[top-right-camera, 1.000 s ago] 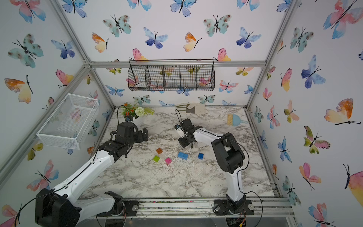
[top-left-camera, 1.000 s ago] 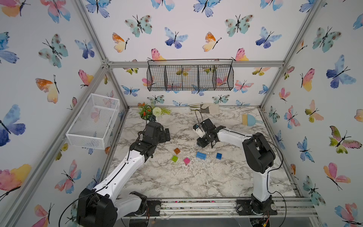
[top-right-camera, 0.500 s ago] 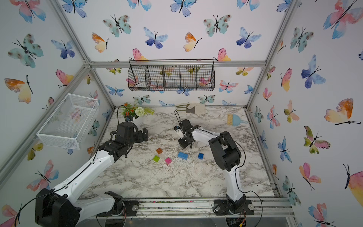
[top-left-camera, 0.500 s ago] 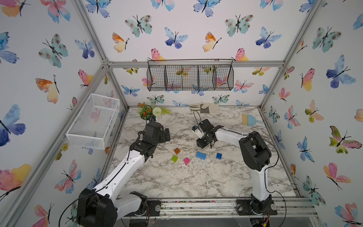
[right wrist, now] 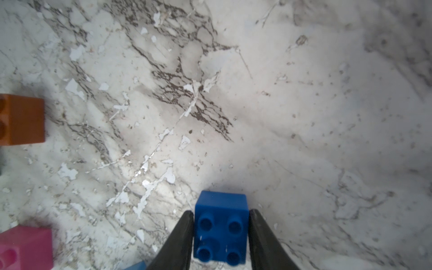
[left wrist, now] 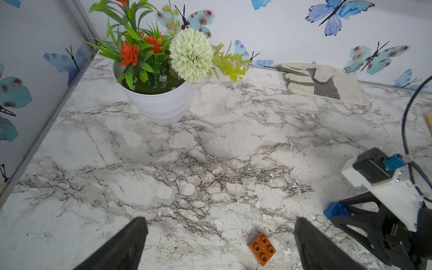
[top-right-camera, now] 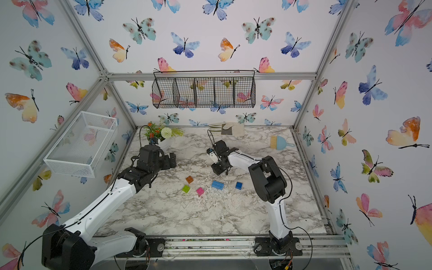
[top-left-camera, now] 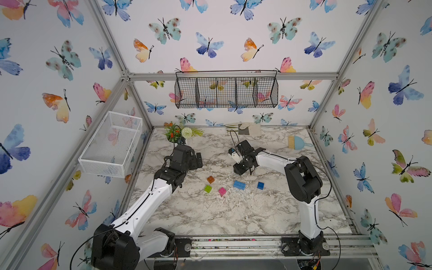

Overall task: Assemble the letter y with lego
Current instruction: Pick up the lego brick from the center of the board, then assemble the lego brick with the lego brick.

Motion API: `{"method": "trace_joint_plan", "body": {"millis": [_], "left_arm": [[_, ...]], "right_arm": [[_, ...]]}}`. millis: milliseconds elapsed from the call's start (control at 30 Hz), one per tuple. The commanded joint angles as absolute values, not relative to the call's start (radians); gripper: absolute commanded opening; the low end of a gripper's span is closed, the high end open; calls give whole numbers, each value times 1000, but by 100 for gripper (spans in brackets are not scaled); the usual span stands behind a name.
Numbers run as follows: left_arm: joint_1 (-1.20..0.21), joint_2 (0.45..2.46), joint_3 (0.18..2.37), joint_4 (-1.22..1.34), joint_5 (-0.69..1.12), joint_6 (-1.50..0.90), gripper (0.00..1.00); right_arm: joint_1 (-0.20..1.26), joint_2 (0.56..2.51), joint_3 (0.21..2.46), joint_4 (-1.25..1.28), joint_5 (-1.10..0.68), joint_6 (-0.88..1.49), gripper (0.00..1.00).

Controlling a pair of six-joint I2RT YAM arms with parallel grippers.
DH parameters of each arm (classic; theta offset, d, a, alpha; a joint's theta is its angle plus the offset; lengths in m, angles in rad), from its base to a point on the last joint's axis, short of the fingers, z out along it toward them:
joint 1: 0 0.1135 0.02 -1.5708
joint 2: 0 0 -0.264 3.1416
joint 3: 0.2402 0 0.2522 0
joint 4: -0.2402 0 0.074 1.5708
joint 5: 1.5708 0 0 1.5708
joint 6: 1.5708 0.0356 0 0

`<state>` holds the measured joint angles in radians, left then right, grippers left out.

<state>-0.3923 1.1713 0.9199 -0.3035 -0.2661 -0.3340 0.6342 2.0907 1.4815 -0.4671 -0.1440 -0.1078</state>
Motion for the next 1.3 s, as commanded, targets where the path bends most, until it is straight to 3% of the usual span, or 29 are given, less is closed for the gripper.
{"method": "trace_joint_plan", "body": {"millis": [0, 233, 400, 600, 833, 1267], "left_arm": [[-385, 1156, 927, -308, -279, -337, 99], [-384, 1155, 925, -307, -280, -337, 99], [-382, 1157, 926, -307, -277, -337, 99], [-380, 1159, 926, -305, -271, -338, 99], [-375, 1164, 928, -305, -262, -338, 99], [-374, 1163, 927, -305, -263, -338, 99]], "right_arm": [[632, 2119, 1499, -497, -158, -101, 41], [632, 2124, 1501, -509, -160, -97, 35], [634, 2110, 1512, -525, -134, -88, 14], [637, 1957, 1464, -542, -199, -111, 4], [653, 1862, 1387, -590, -339, -258, 3], [709, 1953, 1377, -601, -312, -383, 4]]}}
